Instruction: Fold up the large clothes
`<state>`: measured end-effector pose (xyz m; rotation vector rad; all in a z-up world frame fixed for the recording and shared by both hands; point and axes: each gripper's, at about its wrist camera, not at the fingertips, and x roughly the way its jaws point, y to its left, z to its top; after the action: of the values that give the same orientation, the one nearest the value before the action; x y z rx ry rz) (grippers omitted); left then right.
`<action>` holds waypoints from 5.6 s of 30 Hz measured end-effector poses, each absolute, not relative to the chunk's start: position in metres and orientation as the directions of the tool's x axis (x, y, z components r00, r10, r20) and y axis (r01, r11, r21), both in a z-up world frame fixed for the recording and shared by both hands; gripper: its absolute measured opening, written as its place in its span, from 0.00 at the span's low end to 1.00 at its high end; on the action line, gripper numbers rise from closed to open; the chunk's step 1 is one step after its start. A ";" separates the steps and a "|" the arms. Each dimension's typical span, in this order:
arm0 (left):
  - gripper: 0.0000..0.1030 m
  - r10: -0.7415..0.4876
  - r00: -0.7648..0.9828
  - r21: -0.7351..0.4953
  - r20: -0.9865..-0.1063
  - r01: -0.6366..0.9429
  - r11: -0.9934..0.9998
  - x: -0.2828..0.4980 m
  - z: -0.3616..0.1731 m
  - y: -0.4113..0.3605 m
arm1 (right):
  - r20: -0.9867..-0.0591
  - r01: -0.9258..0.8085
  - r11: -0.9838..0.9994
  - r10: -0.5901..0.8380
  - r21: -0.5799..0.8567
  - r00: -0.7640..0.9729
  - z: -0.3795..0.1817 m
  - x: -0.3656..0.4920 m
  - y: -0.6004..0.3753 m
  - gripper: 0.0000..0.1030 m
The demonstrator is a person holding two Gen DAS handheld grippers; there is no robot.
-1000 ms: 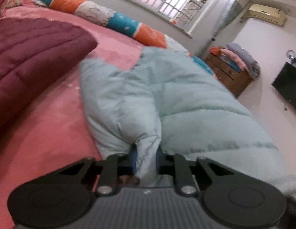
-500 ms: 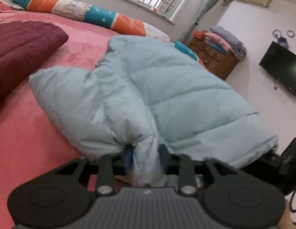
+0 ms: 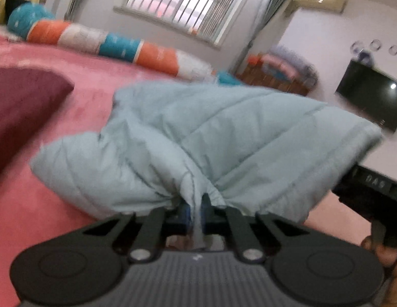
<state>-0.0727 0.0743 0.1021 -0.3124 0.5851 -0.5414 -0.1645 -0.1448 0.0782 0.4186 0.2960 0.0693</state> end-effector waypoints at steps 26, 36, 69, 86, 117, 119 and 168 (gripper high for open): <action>0.04 -0.600 0.772 -0.461 -0.210 0.463 0.757 -0.158 0.219 0.115 | -0.285 -0.040 0.933 0.149 0.356 0.947 0.106 -0.253 -0.122 0.62; 0.03 -0.610 0.777 -0.463 -0.155 0.488 0.740 -0.167 0.241 0.117 | -0.433 0.040 0.858 0.218 0.511 0.875 0.079 -0.239 -0.124 0.98; 0.41 -0.438 0.675 0.256 -0.593 0.674 0.693 -0.224 0.086 0.038 | -0.404 0.170 0.658 0.221 0.734 0.888 0.042 -0.195 -0.193 1.00; 0.65 -0.165 0.858 0.692 -0.487 0.493 0.527 -0.217 0.033 -0.009 | -0.330 0.054 0.659 0.303 0.751 0.894 0.049 -0.188 -0.184 1.00; 0.03 -0.223 0.846 -0.083 -0.484 0.209 0.974 0.014 0.194 0.052 | -0.540 -0.174 0.914 0.362 0.367 0.760 0.036 -0.168 -0.077 1.00; 0.03 -0.220 0.843 -0.089 -0.491 0.203 0.975 0.016 0.192 0.057 | -0.564 -0.210 0.936 0.340 0.284 0.753 0.031 -0.163 -0.061 1.00; 0.02 -0.337 0.941 -0.294 0.018 0.328 0.898 -0.166 0.359 0.175 | 0.227 0.079 0.962 -0.140 0.260 0.964 0.283 -0.297 -0.185 0.14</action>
<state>-0.1659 0.1752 0.3593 -0.2986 0.0336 -0.3443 -0.2969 -0.1850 0.2829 0.2525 -0.2465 -0.1119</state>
